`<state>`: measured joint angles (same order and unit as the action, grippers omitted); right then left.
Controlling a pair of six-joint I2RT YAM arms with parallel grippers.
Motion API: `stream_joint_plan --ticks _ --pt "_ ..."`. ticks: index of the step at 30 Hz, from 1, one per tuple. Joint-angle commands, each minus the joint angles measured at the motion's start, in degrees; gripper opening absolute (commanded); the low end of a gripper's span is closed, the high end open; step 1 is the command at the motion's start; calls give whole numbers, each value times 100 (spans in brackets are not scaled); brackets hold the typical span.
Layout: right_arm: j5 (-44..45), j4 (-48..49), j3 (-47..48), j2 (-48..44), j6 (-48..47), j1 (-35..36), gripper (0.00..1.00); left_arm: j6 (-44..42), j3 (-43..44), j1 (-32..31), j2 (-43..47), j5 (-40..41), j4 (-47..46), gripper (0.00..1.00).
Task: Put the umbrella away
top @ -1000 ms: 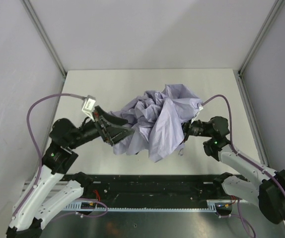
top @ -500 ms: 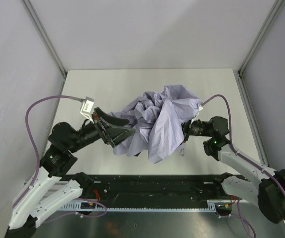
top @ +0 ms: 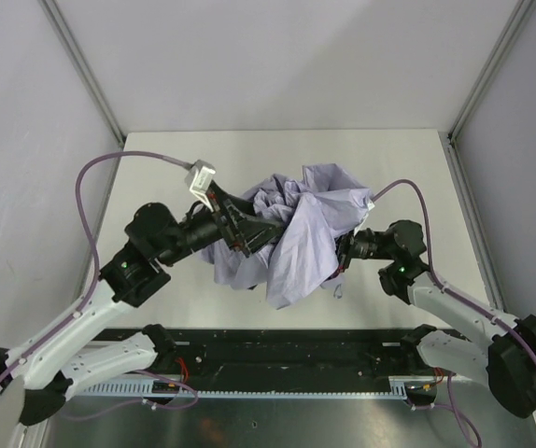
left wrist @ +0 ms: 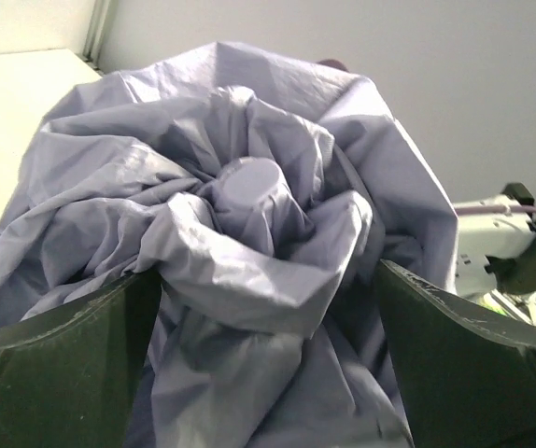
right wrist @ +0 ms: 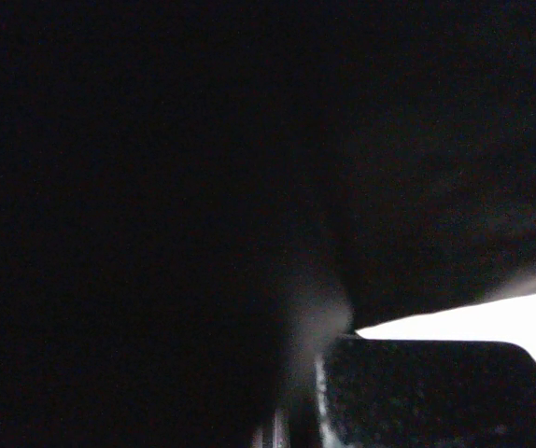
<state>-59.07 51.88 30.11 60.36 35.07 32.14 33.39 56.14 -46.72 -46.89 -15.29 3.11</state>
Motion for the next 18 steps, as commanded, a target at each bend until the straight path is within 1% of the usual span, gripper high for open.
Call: stream_joint_plan --ticks 1,7,9,11,12,16,18 --pt "55 -102 112 -312 -446 262 0 -89 479 -21 -348 668 -417 99" --pt "263 -1156 334 -566 -1156 643 0 397 386 10 -474 1198 -639 99" --pt "391 -1620 471 -577 -1509 831 0 526 298 24 -491 1130 -853 100" --pt "507 -1984 593 -551 -1816 1023 0 592 303 56 -534 1003 -932 97" --pt "557 -2127 641 -538 -1941 1097 0 608 311 74 -559 932 -956 94" --pt "716 -2587 804 -563 -2302 1310 0 662 249 186 -620 537 -1137 73" --pt "740 -2670 845 -585 -2355 1349 0 700 189 270 -650 279 -1285 65"
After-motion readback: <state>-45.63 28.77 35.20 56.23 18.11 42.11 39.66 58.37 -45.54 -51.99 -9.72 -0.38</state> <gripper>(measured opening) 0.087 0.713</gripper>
